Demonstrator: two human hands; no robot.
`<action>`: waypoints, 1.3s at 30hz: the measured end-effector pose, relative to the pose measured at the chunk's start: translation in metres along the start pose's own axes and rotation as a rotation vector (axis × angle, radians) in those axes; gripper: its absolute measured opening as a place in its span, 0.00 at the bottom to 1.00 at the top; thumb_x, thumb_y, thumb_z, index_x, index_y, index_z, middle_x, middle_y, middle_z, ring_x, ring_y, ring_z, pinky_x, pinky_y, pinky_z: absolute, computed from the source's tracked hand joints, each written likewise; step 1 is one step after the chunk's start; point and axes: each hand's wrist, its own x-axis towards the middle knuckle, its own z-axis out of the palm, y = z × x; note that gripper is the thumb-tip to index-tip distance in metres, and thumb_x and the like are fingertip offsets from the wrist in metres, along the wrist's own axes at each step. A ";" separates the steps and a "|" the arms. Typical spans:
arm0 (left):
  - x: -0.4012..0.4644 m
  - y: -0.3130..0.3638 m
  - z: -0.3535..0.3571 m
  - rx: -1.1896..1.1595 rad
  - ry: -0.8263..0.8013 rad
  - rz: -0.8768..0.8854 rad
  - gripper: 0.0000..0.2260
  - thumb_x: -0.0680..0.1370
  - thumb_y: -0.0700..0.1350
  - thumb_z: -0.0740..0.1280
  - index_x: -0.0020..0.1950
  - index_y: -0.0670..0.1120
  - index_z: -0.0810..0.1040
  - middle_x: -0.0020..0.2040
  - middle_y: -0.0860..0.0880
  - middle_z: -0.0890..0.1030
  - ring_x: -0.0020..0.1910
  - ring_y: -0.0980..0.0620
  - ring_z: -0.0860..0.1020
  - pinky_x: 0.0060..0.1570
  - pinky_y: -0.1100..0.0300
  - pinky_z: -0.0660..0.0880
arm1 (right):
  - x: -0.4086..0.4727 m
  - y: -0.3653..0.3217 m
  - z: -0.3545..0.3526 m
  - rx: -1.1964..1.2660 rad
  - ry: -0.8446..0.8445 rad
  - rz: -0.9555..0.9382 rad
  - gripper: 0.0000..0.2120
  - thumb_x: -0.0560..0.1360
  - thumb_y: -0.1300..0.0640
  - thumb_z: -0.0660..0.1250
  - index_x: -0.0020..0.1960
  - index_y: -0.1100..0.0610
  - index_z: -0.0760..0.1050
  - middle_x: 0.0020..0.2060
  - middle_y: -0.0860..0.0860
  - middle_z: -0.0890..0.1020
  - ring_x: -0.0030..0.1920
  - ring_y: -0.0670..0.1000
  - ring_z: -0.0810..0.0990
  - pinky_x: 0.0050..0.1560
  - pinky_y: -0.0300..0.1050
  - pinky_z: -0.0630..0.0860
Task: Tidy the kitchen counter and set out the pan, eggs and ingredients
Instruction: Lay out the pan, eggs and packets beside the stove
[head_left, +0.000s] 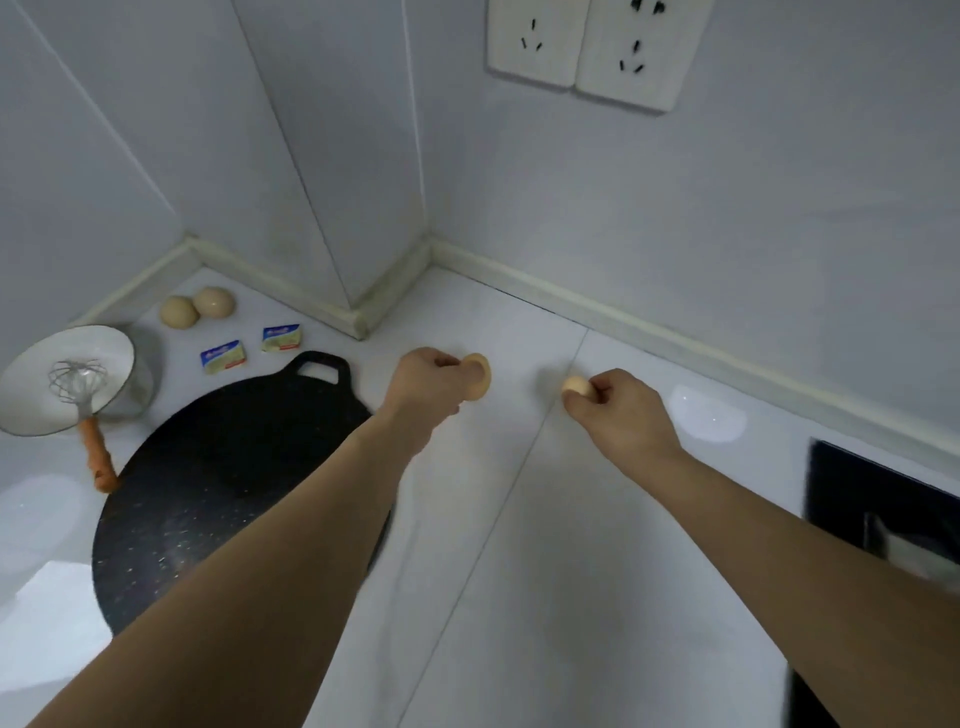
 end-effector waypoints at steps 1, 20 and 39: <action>-0.001 0.002 0.015 0.003 -0.020 0.009 0.09 0.73 0.46 0.71 0.41 0.42 0.76 0.35 0.44 0.77 0.35 0.47 0.76 0.50 0.48 0.79 | 0.002 0.012 -0.008 0.025 0.017 0.050 0.14 0.74 0.44 0.65 0.47 0.56 0.75 0.40 0.50 0.80 0.42 0.52 0.79 0.43 0.47 0.75; -0.003 0.044 0.226 0.097 -0.293 0.056 0.08 0.73 0.46 0.72 0.45 0.42 0.77 0.41 0.45 0.79 0.40 0.47 0.79 0.54 0.46 0.79 | 0.053 0.173 -0.105 -0.042 0.261 0.345 0.13 0.72 0.46 0.58 0.45 0.54 0.75 0.39 0.50 0.79 0.40 0.55 0.77 0.36 0.42 0.69; -0.011 0.050 0.278 0.069 -0.340 0.066 0.05 0.73 0.43 0.72 0.43 0.45 0.77 0.41 0.46 0.79 0.38 0.50 0.78 0.50 0.53 0.80 | 0.043 0.207 -0.102 -0.059 0.557 0.302 0.19 0.73 0.42 0.63 0.51 0.57 0.76 0.57 0.52 0.73 0.59 0.55 0.68 0.64 0.48 0.62</action>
